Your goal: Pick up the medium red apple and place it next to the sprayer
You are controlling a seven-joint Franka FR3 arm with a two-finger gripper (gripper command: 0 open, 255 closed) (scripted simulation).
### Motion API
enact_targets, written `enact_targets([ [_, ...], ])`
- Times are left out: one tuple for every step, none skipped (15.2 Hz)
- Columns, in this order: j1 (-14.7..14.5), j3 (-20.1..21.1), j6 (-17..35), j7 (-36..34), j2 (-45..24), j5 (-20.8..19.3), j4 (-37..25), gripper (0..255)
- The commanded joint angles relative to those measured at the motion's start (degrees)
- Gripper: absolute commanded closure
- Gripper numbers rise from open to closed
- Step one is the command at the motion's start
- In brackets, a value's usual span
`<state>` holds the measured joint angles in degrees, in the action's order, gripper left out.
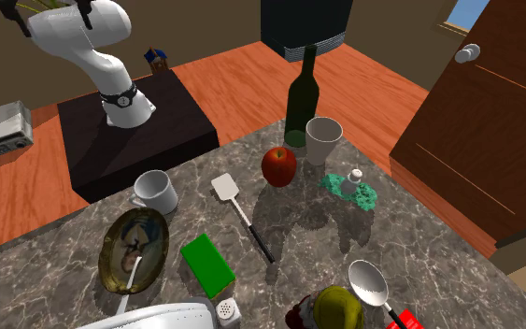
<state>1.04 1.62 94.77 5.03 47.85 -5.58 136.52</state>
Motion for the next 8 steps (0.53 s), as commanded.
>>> enact_targets([
  [0.0,0.0,0.0,0.0,0.0,0.0,0.0,0],
  [-0.3,0.8,1.3,-1.1,-1.0,0.6,0.4,0],
  [-0.6,1.6,2.7,-2.2,-2.1,1.3,0.8,0],
  [-0.8,2.4,4.0,-3.3,-3.3,1.9,1.0,0],
  [-1.1,3.3,5.4,-4.3,-4.5,2.4,1.3,0],
  [-1.4,4.1,6.7,-5.4,-5.8,3.0,1.4,0],
  [-1.6,4.9,8.1,-6.4,-7.2,3.5,1.4,0],
  [-1.8,5.7,9.5,-7.5,-8.6,3.9,1.4,0],
])
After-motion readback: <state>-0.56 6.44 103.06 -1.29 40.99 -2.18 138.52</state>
